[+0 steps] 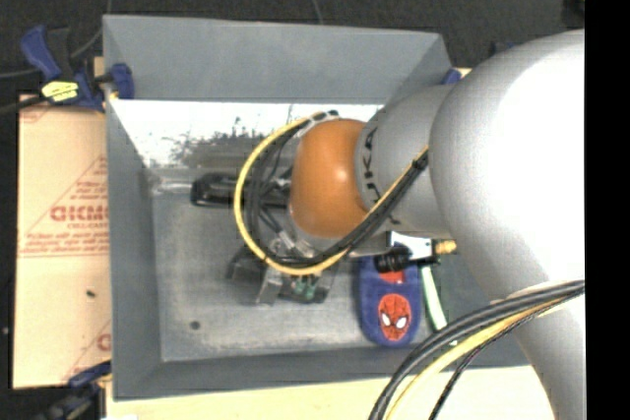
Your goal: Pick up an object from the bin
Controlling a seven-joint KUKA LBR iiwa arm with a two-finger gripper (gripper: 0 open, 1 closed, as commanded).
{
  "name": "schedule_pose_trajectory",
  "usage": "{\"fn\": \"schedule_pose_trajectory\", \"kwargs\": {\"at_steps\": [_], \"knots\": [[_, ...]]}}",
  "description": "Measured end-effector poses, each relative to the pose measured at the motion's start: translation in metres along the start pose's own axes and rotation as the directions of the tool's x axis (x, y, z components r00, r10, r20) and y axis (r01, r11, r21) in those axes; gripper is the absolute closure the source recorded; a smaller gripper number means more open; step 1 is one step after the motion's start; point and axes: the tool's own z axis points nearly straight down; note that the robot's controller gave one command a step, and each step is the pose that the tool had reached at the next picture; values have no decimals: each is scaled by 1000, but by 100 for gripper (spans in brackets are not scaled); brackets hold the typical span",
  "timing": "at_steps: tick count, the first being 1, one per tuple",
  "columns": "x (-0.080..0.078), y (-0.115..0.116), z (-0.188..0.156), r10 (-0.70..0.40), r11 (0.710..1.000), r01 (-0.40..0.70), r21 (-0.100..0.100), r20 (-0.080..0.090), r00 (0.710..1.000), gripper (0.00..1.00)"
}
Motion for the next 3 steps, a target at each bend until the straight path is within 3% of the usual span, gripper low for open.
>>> {"fn": "schedule_pose_trajectory", "kwargs": {"at_steps": [1, 3], "knots": [[3, -2, -18, 0, 1000, 0, 5, -10, 1000, 100], [0, -1, -50, -2, 1000, 2, 0, -1, 1000, 100]]}}
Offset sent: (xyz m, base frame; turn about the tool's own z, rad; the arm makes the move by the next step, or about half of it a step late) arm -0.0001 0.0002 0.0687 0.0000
